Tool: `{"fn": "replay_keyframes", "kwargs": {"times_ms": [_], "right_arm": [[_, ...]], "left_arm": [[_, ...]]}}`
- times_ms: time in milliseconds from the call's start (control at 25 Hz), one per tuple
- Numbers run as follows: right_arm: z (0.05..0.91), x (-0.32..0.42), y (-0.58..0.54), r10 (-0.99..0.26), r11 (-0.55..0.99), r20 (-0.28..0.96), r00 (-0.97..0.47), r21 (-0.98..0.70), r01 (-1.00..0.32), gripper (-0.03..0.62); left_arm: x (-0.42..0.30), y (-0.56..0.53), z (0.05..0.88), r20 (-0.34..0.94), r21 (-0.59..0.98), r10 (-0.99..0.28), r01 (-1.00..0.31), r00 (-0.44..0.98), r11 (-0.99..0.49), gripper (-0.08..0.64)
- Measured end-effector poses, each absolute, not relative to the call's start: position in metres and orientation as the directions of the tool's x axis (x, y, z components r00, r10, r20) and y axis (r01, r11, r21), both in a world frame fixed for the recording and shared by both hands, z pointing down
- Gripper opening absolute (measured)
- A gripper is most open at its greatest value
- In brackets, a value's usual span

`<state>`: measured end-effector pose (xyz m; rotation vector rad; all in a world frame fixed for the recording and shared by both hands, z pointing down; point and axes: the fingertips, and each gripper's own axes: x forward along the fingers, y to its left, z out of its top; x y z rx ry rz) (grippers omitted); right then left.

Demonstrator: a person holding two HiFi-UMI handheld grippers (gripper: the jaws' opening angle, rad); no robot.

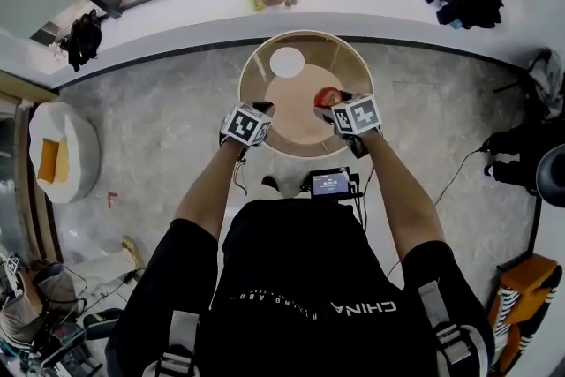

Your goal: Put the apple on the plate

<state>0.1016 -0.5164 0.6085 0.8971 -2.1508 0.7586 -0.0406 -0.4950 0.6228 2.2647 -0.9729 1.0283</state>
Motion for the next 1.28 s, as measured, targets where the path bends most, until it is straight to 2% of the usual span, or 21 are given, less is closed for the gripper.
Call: {"fn": "replay_keyframes", "kwargs": {"times_ms": [360, 520, 680, 880, 1040, 1280], "right_arm": [[0.675, 0.055, -0.591, -0.328, 0.61, 0.773, -0.543, -0.266, -0.746, 0.399], [0.755, 0.021, -0.66, -0.336, 0.616, 0.776, -0.534, -0.247, -0.748, 0.399], [0.856, -0.009, -0.73, -0.354, 0.61, 0.789, -0.502, -0.212, -0.764, 0.399], [0.953, -0.032, -0.798, -0.385, 0.622, 0.792, -0.473, -0.156, -0.767, 0.399], [0.989, -0.044, -0.831, -0.379, 0.654, 0.796, -0.472, -0.131, -0.745, 0.399], [1.011, -0.058, -0.861, -0.34, 0.69, 0.822, -0.458, -0.113, -0.715, 0.399]], "left_arm": [[-0.056, -0.569, 0.673, 0.762, 0.198, -0.415, -0.79, 0.496, -0.581, 0.017], [-0.069, -0.638, 0.753, 0.762, 0.219, -0.408, -0.793, 0.503, -0.569, 0.018], [-0.08, -0.697, 0.841, 0.752, 0.313, -0.395, -0.813, 0.528, -0.491, 0.017], [-0.086, -0.756, 0.936, 0.765, 0.264, -0.392, -0.805, 0.51, -0.532, 0.018], [-0.09, -0.795, 0.975, 0.761, 0.265, -0.402, -0.809, 0.509, -0.524, 0.017], [-0.091, -0.831, 0.99, 0.746, 0.262, -0.431, -0.818, 0.508, -0.512, 0.017]]}}
